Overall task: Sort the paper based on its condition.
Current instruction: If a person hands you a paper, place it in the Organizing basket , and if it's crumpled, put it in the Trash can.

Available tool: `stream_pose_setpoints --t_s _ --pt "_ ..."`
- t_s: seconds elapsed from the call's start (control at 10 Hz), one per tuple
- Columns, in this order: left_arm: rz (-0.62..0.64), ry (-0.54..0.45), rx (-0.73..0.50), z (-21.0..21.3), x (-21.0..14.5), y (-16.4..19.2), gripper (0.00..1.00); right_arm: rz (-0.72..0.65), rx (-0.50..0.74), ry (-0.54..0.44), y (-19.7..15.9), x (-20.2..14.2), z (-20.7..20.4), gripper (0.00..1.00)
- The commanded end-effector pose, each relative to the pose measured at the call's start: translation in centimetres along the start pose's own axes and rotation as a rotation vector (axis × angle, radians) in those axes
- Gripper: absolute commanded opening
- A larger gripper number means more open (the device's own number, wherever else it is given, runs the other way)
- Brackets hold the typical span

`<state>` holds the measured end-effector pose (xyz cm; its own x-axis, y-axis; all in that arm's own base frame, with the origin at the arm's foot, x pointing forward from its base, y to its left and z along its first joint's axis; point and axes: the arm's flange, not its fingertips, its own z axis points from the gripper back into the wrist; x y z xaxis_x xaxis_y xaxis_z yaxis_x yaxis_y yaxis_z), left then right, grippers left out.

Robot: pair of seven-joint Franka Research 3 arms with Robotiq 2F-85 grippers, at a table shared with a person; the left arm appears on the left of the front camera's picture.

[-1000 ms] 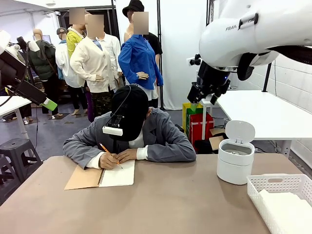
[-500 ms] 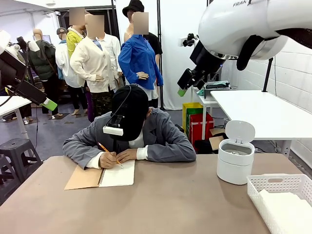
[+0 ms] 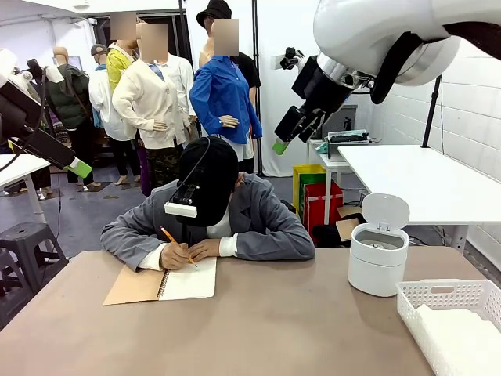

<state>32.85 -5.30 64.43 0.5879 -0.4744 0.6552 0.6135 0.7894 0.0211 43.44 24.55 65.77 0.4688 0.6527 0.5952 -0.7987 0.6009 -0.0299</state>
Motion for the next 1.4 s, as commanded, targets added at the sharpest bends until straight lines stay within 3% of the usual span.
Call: stream_pose_setpoints --t_s 0.0,1.3 --pt "-0.003 0.000 0.001 0.03 -0.05 0.04 1.00 0.050 0.111 0.022 -0.83 -0.28 0.06 1.00" --pt "-0.003 0.000 0.001 0.03 -0.05 0.04 1.00 0.036 0.089 0.039 0.02 -0.48 -0.20 1.00"
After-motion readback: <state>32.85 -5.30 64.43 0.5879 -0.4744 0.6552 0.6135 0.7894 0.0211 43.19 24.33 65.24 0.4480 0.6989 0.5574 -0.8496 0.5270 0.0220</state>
